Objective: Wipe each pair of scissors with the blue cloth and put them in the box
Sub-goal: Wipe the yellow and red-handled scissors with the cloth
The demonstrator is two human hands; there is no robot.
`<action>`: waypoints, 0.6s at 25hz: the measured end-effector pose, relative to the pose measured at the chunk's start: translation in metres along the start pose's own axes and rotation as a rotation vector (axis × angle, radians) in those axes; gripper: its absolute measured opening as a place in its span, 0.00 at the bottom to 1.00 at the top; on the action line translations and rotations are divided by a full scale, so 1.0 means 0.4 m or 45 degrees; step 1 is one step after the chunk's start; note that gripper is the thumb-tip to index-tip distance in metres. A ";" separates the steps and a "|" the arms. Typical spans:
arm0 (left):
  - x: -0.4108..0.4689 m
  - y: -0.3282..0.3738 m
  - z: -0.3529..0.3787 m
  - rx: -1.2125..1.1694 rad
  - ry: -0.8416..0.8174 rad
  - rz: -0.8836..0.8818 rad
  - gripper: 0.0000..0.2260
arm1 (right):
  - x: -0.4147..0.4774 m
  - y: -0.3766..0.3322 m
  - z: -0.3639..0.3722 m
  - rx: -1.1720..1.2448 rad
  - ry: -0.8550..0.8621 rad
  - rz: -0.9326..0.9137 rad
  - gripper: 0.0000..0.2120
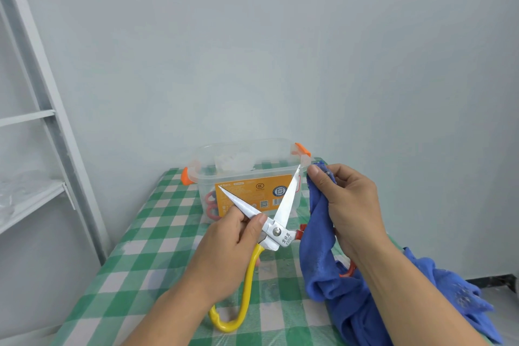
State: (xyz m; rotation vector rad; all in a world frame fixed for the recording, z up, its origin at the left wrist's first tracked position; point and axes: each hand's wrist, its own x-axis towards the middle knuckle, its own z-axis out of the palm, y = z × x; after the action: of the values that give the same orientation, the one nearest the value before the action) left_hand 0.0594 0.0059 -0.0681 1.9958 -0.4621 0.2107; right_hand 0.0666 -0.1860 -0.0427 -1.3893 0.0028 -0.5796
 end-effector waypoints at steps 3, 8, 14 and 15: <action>0.001 -0.002 0.002 -0.004 0.005 0.000 0.09 | -0.003 -0.005 -0.004 -0.057 -0.115 0.020 0.08; 0.000 -0.002 0.003 0.031 0.015 0.010 0.09 | 0.002 -0.009 0.001 -0.048 -0.144 0.085 0.02; 0.002 -0.004 0.002 0.058 0.019 0.035 0.11 | 0.008 -0.019 0.018 -0.022 -0.211 0.145 0.07; 0.002 -0.005 0.002 0.064 0.027 0.039 0.11 | 0.008 -0.017 0.026 -0.041 -0.212 0.144 0.09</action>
State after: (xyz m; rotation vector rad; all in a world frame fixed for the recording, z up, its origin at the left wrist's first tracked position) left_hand 0.0609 0.0058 -0.0697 2.0348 -0.4786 0.2650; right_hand 0.0702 -0.1783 -0.0331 -1.4550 -0.0428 -0.3703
